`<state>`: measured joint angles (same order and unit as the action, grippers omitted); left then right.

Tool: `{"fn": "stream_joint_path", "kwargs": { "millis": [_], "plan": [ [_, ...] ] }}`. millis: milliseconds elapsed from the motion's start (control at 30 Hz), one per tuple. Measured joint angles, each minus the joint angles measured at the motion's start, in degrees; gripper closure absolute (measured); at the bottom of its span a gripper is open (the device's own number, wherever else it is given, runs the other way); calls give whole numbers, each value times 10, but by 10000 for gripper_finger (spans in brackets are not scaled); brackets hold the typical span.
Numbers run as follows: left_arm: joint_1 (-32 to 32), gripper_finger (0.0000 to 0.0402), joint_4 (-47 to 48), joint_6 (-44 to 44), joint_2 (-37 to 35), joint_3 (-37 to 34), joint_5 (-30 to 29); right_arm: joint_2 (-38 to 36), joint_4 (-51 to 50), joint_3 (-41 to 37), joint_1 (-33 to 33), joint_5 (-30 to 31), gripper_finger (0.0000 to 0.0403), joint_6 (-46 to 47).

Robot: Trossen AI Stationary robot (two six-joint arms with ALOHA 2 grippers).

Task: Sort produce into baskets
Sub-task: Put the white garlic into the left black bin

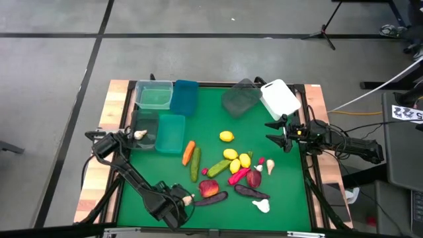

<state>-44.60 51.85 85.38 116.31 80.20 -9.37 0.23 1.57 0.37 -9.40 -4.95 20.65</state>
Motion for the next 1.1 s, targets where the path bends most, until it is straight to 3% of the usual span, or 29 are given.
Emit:
{"fn": "stream_joint_path", "kwargs": {
  "millis": [500,800,933,1100],
  "plan": [
    [18,248,62,0,-7,0,5,0,0,0,0,0,84,0],
    [53,248,87,12,-42,0,4,0,0,0,0,0,84,0],
    [77,247,179,27,-94,0,-13,0,0,0,0,0,84,0],
    [123,247,303,38,-186,0,-75,0,0,0,0,0,84,-1]
  ]
}}
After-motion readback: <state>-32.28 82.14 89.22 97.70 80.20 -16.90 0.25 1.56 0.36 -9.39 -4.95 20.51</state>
